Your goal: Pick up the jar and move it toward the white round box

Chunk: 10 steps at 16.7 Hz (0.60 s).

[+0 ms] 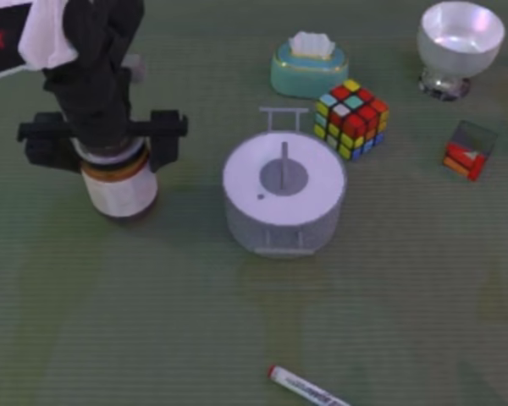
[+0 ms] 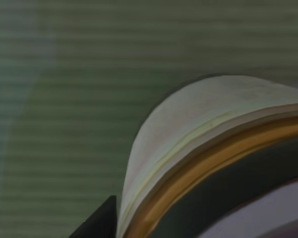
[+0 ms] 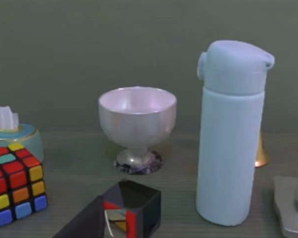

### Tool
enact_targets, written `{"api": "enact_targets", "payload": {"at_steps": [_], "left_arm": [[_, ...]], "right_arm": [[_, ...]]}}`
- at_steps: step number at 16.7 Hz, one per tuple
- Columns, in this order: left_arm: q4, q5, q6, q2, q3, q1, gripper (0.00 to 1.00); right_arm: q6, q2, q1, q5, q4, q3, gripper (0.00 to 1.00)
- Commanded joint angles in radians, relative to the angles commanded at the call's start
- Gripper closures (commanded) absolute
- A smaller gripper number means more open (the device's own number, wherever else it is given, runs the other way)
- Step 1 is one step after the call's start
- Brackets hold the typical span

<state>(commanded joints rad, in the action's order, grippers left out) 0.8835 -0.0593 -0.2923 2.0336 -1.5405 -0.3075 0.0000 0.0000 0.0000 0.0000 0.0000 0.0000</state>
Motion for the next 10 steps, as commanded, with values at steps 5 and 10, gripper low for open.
{"api": "enact_targets", "payload": {"at_steps": [5, 10], "left_arm": [[-0.068, 0.000, 0.001, 0.028, 0.041, 0.001, 1.00], [-0.068, 0.000, 0.001, 0.028, 0.041, 0.001, 0.77]], "right_arm": [[0.000, 0.000, 0.000, 0.000, 0.000, 0.000, 0.00], [0.000, 0.000, 0.000, 0.000, 0.000, 0.000, 0.00]]}}
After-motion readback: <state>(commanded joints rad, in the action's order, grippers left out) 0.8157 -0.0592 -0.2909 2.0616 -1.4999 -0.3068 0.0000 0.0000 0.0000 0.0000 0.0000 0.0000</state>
